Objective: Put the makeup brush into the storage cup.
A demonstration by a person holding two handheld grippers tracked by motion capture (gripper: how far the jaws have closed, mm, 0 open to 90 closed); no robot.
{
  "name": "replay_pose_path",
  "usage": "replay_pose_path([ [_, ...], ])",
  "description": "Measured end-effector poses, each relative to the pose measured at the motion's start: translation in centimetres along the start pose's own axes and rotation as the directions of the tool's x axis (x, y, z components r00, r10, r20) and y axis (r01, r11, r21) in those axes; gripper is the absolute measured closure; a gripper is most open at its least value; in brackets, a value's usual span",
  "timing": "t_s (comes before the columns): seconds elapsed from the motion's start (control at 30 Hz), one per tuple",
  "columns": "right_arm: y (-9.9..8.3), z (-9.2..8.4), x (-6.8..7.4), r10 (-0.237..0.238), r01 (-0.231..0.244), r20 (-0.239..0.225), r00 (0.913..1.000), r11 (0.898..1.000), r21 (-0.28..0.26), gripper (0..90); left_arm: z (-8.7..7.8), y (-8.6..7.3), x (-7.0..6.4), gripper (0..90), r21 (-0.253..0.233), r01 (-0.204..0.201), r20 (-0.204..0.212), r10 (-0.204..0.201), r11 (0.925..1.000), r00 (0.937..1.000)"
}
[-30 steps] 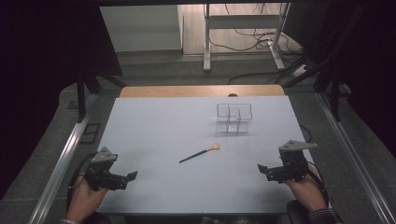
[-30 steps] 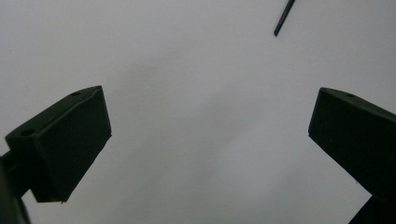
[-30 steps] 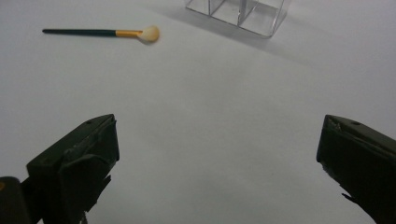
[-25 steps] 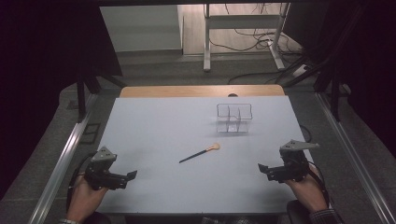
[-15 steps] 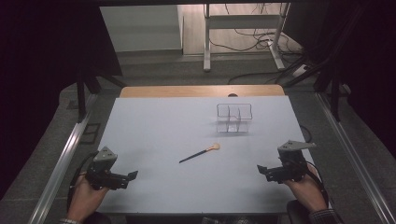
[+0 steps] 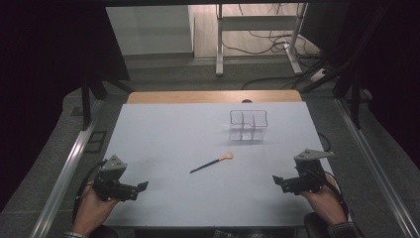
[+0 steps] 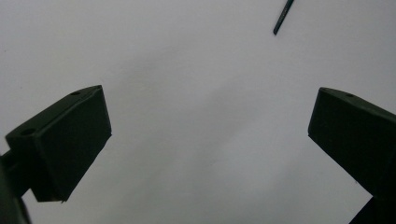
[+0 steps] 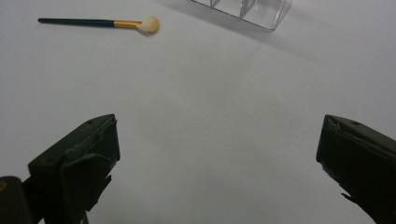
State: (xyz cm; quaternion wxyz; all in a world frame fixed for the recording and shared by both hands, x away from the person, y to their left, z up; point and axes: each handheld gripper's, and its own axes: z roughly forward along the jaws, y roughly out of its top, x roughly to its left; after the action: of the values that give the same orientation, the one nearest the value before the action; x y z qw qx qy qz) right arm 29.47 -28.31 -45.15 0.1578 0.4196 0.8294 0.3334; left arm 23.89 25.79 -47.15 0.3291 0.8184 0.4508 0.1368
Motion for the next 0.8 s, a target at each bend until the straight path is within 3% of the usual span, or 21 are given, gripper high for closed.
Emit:
replay_pose_path([
  [0.27, 0.0, 0.0, -0.1, 0.004, -0.004, 0.001, 1.0, 1.0, 0.003, 0.0, 0.9, 1.0, -0.7, 0.0, 0.017, -0.04, 0.003, 0.04, 0.999, 0.9992],
  [0.53, 0.0, 0.1, -0.1, 0.009, -0.009, 0.0, 1.0, 1.0, 0.005, 0.0, 1.2, 1.5, -0.5, 0.0, 0.006, -0.031, 0.033, 0.031, 0.9995, 0.999],
  [0.8, 0.0, 0.1, -0.1, 0.014, -0.014, -0.002, 0.9999, 1.0, 0.005, 0.0, 1.9, 2.3, -0.6, 0.0, 0.03, -0.062, 0.028, 0.062, 0.9976, 0.9977],
])
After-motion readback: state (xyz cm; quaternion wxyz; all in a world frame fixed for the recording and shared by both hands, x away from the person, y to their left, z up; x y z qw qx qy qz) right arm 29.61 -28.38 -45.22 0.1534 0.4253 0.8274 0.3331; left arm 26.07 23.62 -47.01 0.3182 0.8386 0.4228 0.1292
